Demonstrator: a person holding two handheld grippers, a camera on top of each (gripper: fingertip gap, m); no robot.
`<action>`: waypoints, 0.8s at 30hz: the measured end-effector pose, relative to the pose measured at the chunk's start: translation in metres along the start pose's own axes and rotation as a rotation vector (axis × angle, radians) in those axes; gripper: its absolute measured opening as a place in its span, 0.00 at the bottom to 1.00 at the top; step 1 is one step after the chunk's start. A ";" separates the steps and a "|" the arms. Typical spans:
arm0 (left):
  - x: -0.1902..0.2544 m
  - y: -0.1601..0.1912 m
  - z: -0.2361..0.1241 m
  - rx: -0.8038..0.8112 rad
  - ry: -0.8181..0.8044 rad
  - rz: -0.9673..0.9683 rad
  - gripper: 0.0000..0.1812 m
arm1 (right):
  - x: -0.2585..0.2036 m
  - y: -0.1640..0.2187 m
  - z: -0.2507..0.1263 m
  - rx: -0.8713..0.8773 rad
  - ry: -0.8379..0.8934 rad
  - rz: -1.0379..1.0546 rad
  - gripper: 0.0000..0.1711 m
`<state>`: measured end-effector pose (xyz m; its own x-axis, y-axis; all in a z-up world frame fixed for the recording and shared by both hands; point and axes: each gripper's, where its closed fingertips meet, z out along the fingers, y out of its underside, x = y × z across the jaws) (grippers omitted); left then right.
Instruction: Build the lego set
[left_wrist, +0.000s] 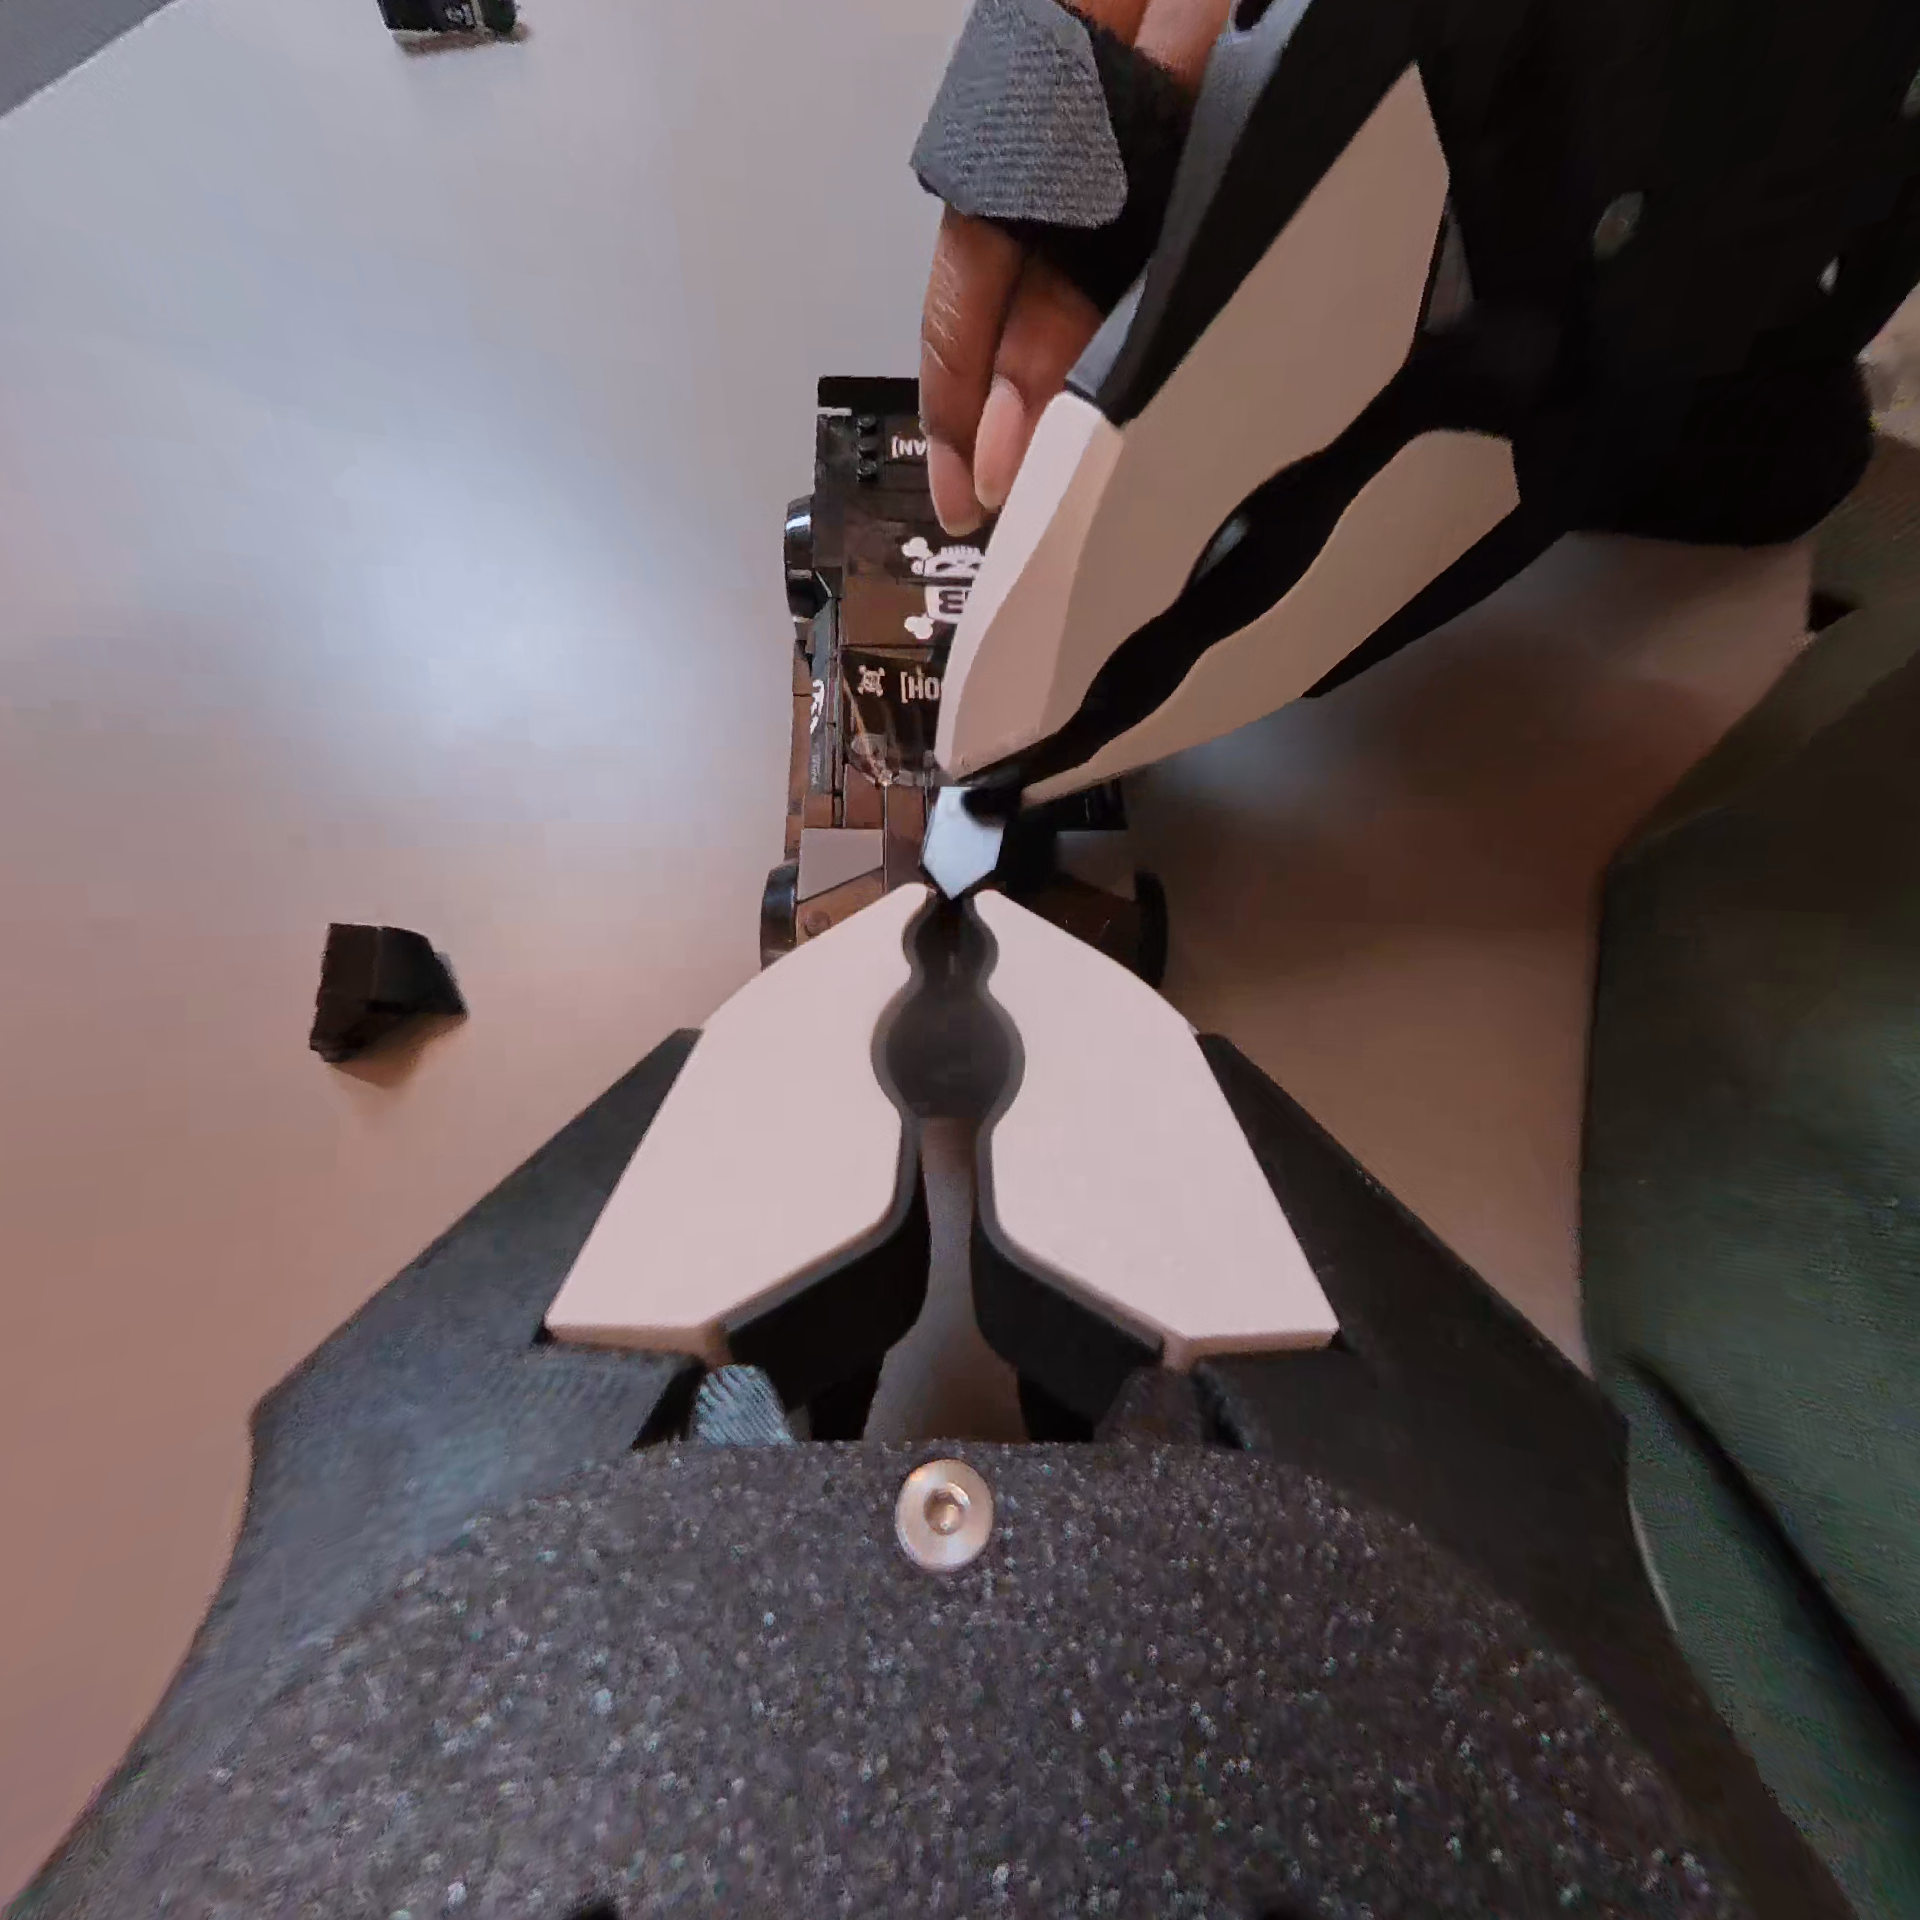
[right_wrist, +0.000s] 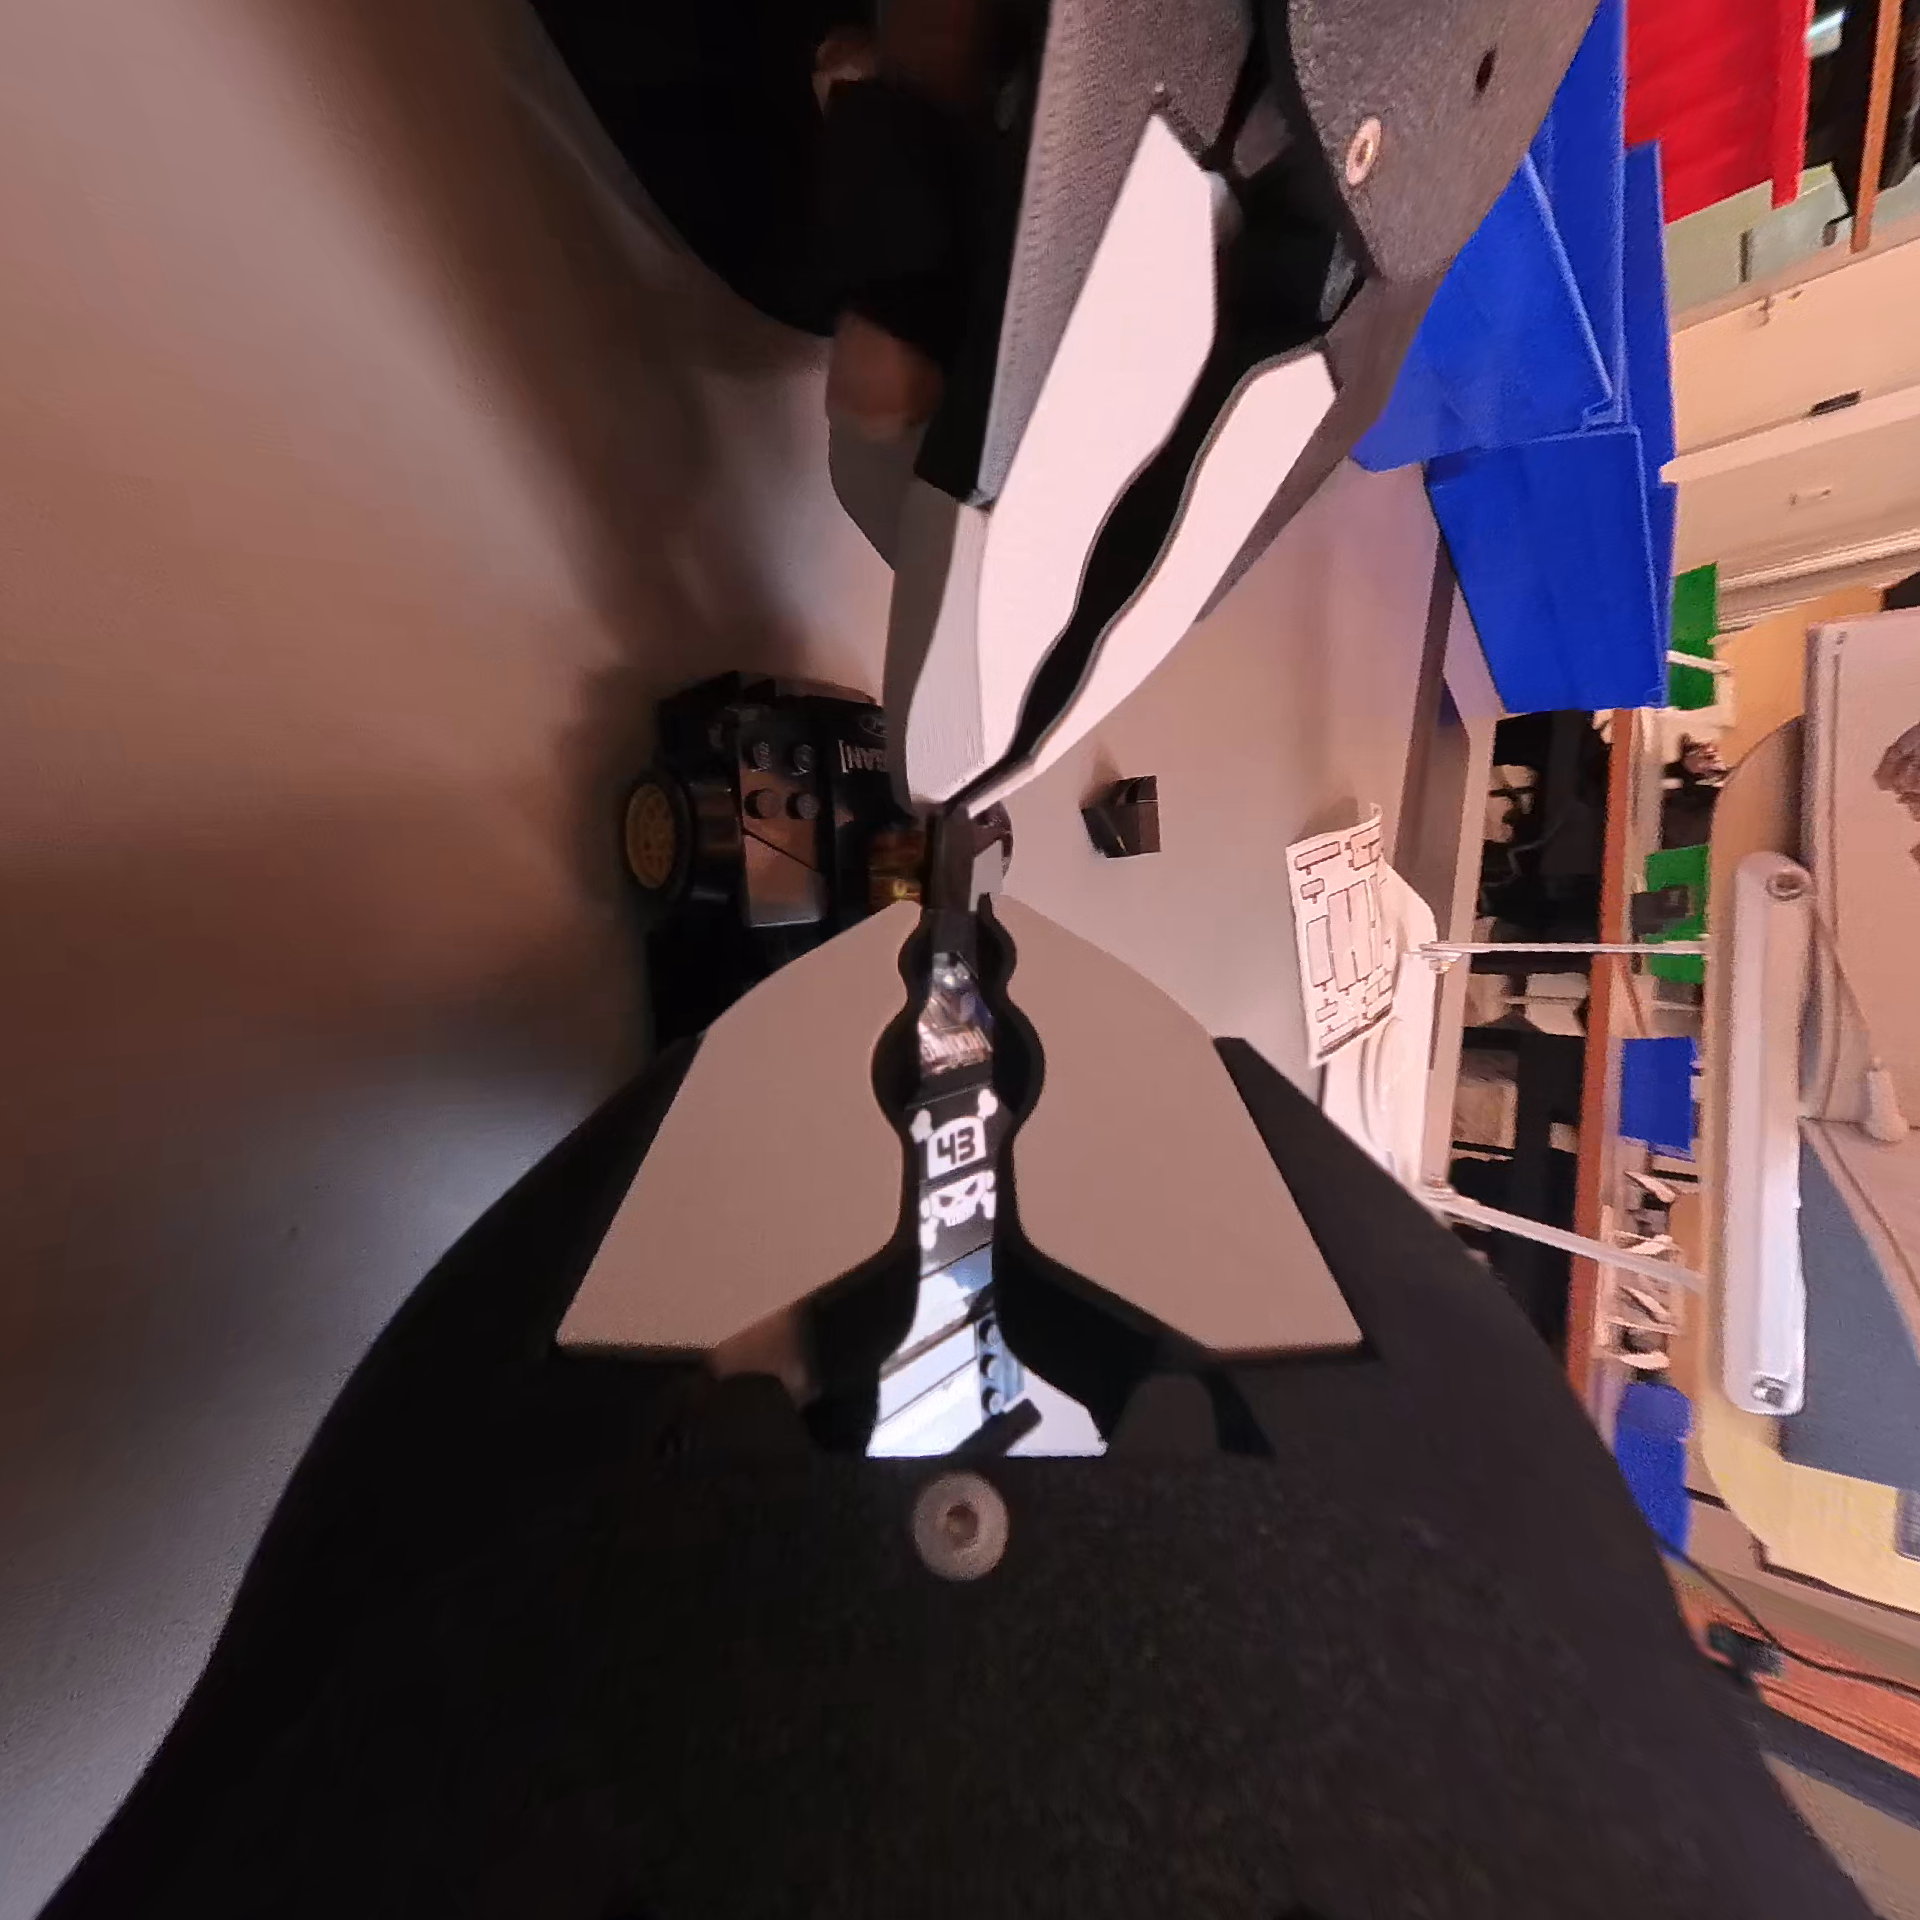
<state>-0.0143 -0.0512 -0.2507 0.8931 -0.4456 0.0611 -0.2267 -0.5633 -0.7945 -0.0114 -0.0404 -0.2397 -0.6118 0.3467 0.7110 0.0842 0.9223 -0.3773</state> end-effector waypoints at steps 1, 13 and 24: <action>0.000 0.001 0.000 -0.006 -0.007 0.013 0.02 | -0.002 -0.001 -0.001 0.009 -0.024 0.035 0.06; -0.001 0.002 0.000 -0.050 -0.059 0.020 0.02 | -0.009 -0.007 0.002 0.006 -0.453 0.546 0.14; 0.000 0.003 -0.001 -0.049 -0.065 0.025 0.02 | -0.008 -0.004 0.006 -0.109 -0.627 0.508 0.09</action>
<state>-0.0152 -0.0538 -0.2518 0.9099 -0.4149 0.0007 -0.2669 -0.5866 -0.7646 -0.0118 -0.0478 -0.2472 -0.8020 0.5972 -0.0082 0.5267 0.7007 -0.4813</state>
